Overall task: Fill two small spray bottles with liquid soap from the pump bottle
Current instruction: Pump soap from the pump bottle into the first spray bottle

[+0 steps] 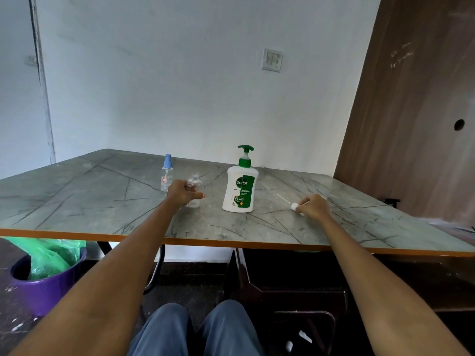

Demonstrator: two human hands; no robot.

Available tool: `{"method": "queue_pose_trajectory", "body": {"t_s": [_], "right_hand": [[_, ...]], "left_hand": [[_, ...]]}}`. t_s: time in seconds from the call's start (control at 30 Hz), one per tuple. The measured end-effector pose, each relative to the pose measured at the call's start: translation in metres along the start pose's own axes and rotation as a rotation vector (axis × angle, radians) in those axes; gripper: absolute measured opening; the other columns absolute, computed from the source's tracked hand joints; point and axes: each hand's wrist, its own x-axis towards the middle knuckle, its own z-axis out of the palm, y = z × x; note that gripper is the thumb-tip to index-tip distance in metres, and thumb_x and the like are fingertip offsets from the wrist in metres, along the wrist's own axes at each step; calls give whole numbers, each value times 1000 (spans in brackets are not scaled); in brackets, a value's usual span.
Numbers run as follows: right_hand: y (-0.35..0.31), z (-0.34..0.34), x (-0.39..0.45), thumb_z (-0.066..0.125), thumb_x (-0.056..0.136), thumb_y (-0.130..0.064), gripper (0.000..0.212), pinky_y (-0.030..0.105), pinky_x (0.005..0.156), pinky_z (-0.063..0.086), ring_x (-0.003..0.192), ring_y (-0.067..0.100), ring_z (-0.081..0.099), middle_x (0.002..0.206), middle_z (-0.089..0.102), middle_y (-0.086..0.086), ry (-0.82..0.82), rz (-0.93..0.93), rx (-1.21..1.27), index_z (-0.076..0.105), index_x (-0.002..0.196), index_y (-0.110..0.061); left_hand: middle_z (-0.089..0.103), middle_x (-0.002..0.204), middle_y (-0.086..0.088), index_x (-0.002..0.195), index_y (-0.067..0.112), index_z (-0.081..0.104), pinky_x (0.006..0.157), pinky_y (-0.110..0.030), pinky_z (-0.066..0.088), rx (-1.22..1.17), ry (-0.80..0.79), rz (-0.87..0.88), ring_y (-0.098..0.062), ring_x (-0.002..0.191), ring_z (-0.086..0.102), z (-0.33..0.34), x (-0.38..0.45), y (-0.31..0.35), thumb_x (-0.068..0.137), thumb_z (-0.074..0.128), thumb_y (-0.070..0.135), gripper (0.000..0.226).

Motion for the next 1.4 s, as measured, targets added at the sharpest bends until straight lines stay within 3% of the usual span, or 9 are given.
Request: {"method": "queue_pose_trajectory", "body": {"t_s": [0.37,0.63,0.73,0.87,1.03,1.1,1.23,1.3,1.4], "right_hand": [[-1,-3,-4,44,95,-39,51,29,53,27,53,15,41,54,41,-1,97,4,34,39,52,-14],[-3,-3,0,36,95,-49,54,33,68,33,67,22,47,56,42,0,131,38,24,36,53,-15],[-8,-2,-3,36,96,-48,50,36,73,38,76,25,52,62,48,0,187,-5,41,44,59,-14],[-34,-3,-6,40,96,-41,41,40,86,44,93,26,57,91,64,8,236,-114,150,62,97,-7],[-90,-2,-17,46,97,-26,30,24,72,37,87,19,57,101,67,11,231,-325,318,63,104,-3],[-112,1,-23,47,96,-19,24,21,72,37,85,15,56,101,67,9,239,-420,359,64,104,-3],[-144,9,-27,50,94,-12,21,19,74,39,91,17,59,107,68,8,257,-541,449,65,107,-4],[-156,11,-26,49,95,-11,22,17,73,39,91,15,58,109,68,8,253,-553,486,65,108,-3],[-167,13,-25,49,95,-12,22,19,75,41,92,12,57,108,68,7,232,-564,532,67,105,-5]], "left_hand": [[62,111,-25,108,-7,59,93,-39,44,-4,-4,13,-36,102,58,0,-1,1,77,72,13,40],[63,108,-24,106,-7,60,94,-39,44,-3,-6,11,-29,93,57,0,0,0,76,73,13,39],[63,103,-22,106,-7,60,92,-38,44,-7,-8,12,-27,92,56,1,-1,-1,76,73,13,39],[59,94,-14,99,-2,60,84,-33,43,-13,-27,29,-25,89,55,1,-1,-3,76,73,13,30],[58,89,-13,70,16,51,80,-33,44,36,-34,81,-25,85,54,-2,1,-2,75,74,15,24],[58,90,-14,79,9,57,85,-39,47,34,-36,88,-26,86,55,-1,2,0,74,75,16,20],[62,113,-15,132,0,38,96,-39,46,-72,-30,85,-29,106,59,5,1,15,69,80,22,79],[66,106,-13,125,0,44,92,-39,50,-104,-1,131,-27,100,62,6,5,25,65,83,24,75],[61,73,-1,85,5,59,66,-24,49,-87,28,263,-15,70,58,4,9,47,67,82,27,36]]}}
